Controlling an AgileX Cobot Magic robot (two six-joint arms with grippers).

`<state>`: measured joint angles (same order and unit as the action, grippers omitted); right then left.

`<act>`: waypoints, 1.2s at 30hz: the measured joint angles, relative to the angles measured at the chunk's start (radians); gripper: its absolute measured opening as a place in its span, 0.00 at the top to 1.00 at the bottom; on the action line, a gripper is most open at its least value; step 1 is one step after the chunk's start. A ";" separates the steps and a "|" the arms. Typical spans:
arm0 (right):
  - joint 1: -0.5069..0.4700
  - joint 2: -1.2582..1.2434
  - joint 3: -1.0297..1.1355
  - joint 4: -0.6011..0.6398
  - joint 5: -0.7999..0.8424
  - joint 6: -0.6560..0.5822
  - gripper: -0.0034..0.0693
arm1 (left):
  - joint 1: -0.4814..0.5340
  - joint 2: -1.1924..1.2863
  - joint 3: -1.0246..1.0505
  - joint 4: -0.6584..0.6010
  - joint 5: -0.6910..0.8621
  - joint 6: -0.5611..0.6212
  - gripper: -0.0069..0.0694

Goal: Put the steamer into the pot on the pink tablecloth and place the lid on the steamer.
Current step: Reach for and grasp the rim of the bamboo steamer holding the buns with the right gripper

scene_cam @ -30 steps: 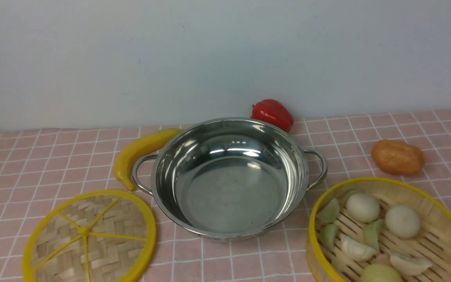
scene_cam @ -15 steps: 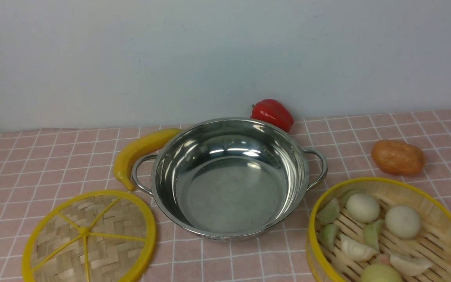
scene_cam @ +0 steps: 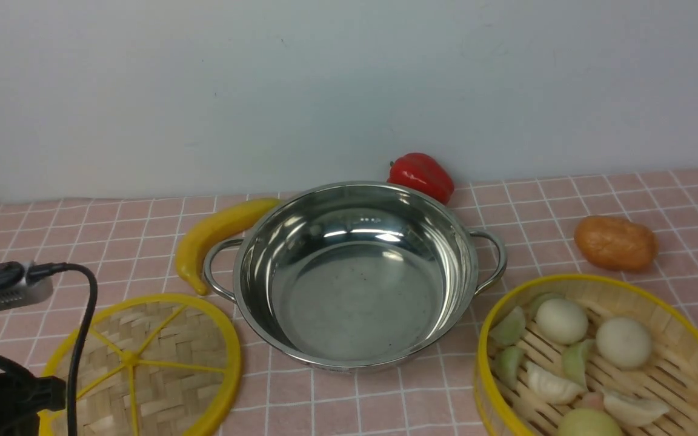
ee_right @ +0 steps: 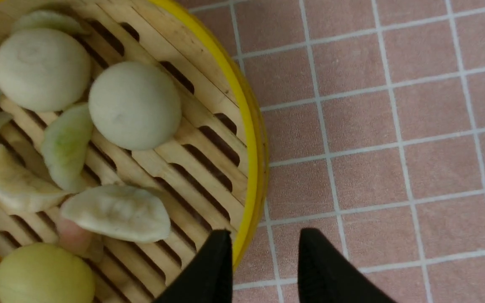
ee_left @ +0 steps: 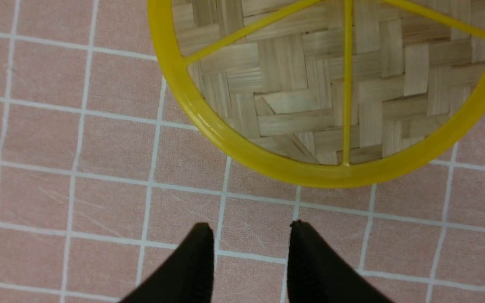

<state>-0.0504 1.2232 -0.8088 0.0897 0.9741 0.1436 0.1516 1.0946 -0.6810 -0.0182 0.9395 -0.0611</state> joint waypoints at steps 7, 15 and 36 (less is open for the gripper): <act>0.000 0.149 0.046 0.076 -0.127 -0.064 0.62 | 0.000 0.013 0.000 -0.032 -0.048 0.012 0.59; 0.000 0.264 0.047 0.096 -0.199 -0.090 0.62 | 0.000 0.013 0.000 -0.077 -0.056 0.073 0.59; 0.001 0.340 0.020 0.043 -0.104 -0.093 0.87 | 0.000 0.013 0.000 -0.081 -0.056 0.080 0.59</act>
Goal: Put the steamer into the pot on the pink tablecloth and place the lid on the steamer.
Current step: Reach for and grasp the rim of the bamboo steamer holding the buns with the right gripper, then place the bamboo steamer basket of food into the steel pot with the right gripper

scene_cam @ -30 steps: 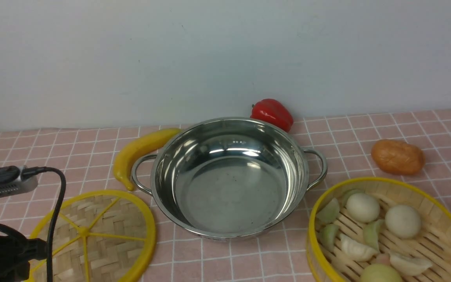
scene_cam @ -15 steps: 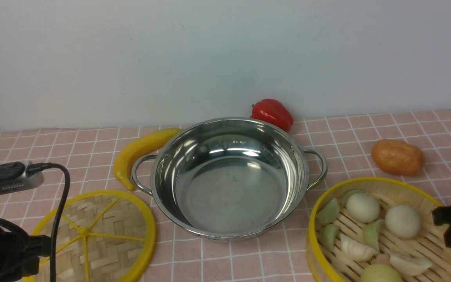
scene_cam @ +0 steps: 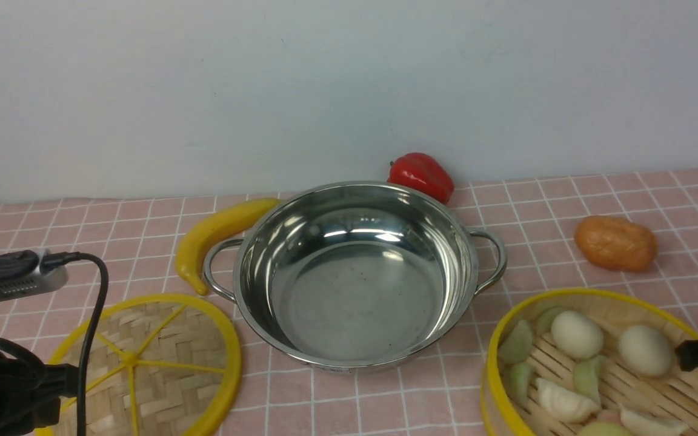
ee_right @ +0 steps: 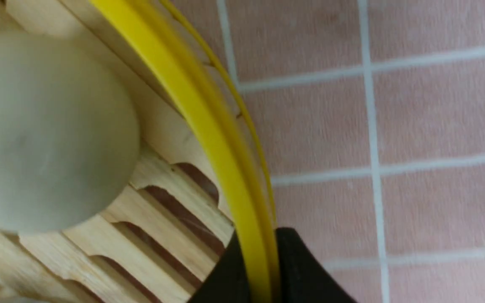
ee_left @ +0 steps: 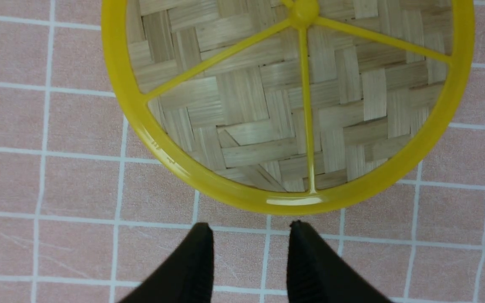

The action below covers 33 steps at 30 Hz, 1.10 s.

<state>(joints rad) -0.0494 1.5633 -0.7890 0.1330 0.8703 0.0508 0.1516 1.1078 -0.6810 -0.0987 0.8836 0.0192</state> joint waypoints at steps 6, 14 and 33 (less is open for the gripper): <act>0.000 -0.073 -0.089 -0.030 0.207 -0.001 0.87 | 0.000 0.000 0.000 0.000 0.000 0.001 0.59; 0.041 -0.152 -0.265 0.014 0.328 -0.004 0.87 | 0.000 0.000 0.000 0.000 0.000 0.002 0.59; 0.511 0.565 -1.245 -0.079 0.368 0.157 0.87 | 0.000 0.000 0.000 0.000 -0.001 0.002 0.59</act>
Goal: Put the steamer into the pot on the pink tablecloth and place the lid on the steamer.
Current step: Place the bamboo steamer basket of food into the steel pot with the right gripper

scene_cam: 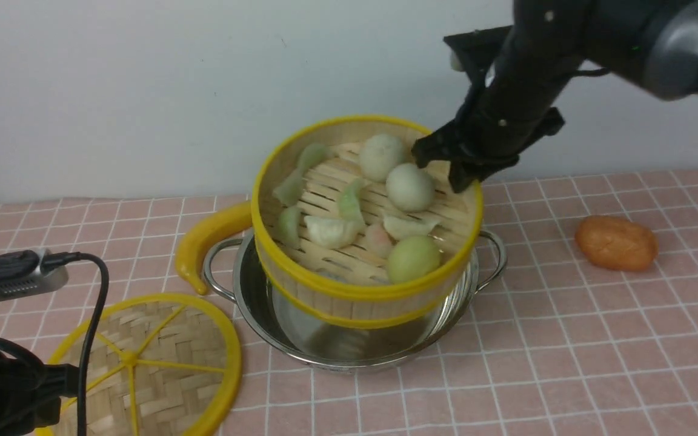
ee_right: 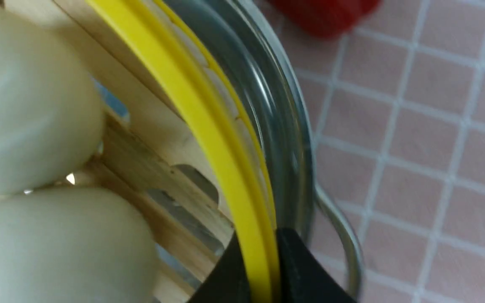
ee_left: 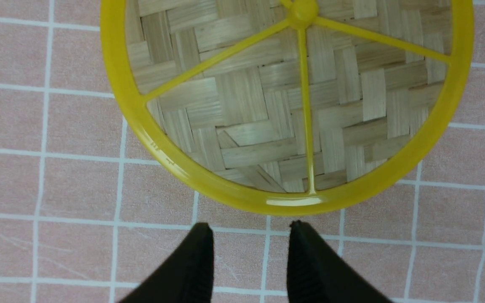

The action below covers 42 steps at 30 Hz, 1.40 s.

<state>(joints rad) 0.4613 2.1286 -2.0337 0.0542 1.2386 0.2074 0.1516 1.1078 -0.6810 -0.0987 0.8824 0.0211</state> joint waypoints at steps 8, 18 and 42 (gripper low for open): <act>0.024 0.147 -0.122 -0.016 0.004 0.022 0.87 | 0.000 0.000 0.000 0.000 -0.019 0.000 0.59; 0.024 0.222 -0.123 -0.080 0.011 0.027 0.87 | 0.000 0.000 0.000 0.000 -0.025 0.000 0.59; 0.024 0.251 -0.133 -0.054 0.003 0.031 0.74 | 0.000 0.000 0.000 -0.004 -0.025 0.001 0.59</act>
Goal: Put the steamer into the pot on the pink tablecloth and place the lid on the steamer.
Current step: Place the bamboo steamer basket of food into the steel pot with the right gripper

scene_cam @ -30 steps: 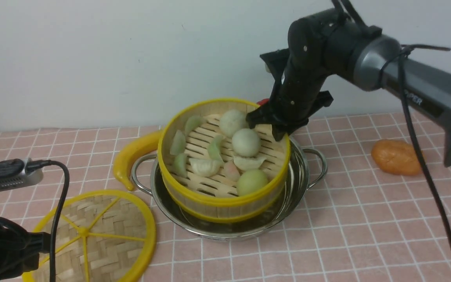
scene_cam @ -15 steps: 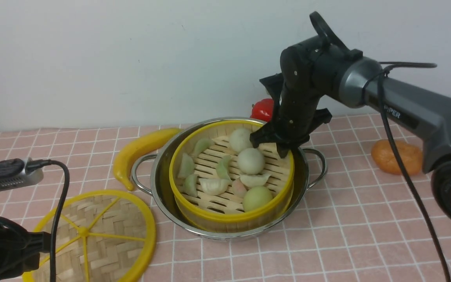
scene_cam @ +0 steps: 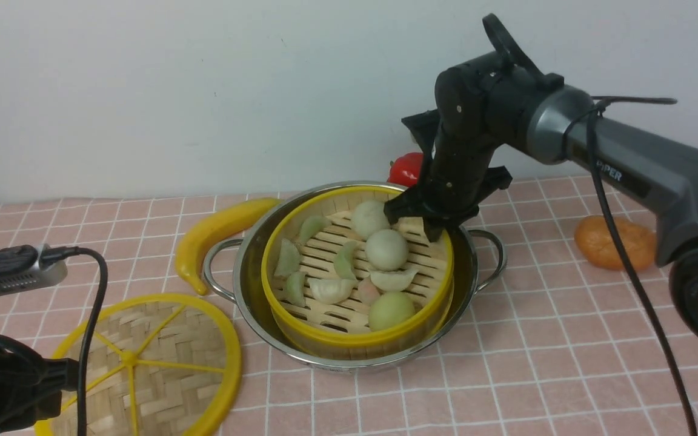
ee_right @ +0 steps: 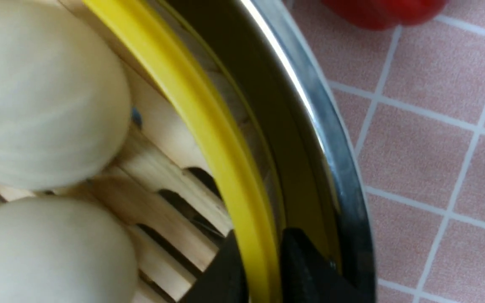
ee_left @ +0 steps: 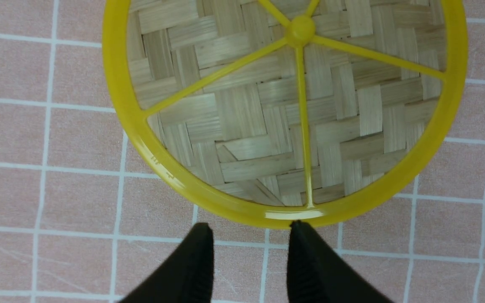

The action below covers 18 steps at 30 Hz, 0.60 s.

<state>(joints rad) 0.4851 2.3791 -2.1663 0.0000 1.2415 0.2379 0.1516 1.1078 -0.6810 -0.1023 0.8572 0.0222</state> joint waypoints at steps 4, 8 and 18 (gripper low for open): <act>0.000 0.000 0.000 0.006 -0.005 0.001 0.66 | 0.000 0.000 0.000 0.000 0.000 0.000 0.59; 0.000 0.000 -0.001 0.013 -0.007 0.001 0.58 | 0.000 0.000 0.000 0.000 0.000 0.000 0.59; 0.000 -0.065 -0.029 0.024 -0.008 0.004 0.54 | 0.000 0.000 0.000 -0.001 -0.014 0.000 0.59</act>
<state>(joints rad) 0.4851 2.3141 -2.1951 0.0236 1.2338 0.2419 0.1516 1.1078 -0.6810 -0.1035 0.8429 0.0222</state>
